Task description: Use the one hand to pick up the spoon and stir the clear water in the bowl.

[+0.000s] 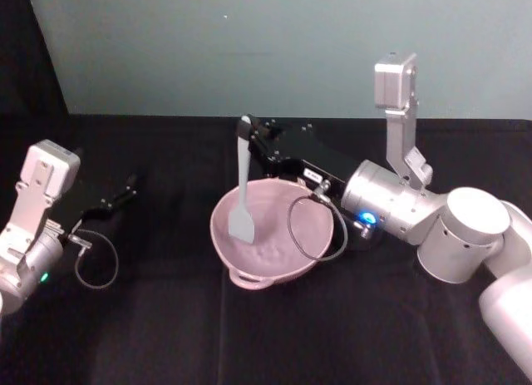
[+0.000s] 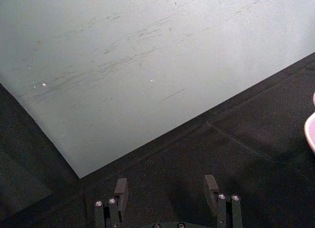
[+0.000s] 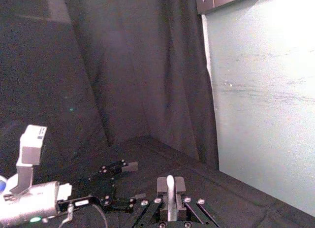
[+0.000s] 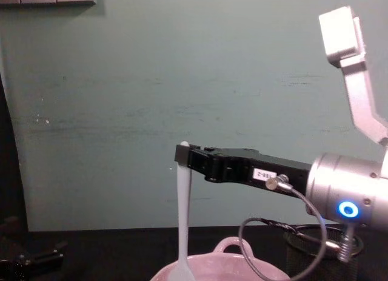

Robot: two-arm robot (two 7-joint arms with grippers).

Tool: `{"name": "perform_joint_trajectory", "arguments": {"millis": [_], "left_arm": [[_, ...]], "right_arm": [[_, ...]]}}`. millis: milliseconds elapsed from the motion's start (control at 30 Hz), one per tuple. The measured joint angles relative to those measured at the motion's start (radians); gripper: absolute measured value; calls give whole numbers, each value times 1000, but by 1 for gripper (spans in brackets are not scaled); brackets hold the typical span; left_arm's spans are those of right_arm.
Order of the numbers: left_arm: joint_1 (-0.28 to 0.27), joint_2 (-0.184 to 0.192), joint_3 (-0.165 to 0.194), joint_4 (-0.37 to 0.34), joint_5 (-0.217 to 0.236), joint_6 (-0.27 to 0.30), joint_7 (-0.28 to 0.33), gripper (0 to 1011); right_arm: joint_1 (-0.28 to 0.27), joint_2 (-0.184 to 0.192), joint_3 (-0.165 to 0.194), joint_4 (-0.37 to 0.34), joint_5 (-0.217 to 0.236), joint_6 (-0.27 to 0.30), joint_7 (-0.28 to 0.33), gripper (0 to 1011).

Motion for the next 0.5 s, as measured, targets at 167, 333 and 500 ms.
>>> {"name": "perform_joint_trajectory", "arguments": {"millis": [167,333,500], "left_arm": [[0,0,0,0,0,0,0,1011],[0,0,0,0,0,0,0,1011],[0,0,0,0,0,0,0,1011]], "right_arm": [[30,-19,-3,43,-7,-5,0,96],[56,-27,10,86,-10,-10,-4,96],[62,-19,31,104,-11,-14,-16,96]]}}
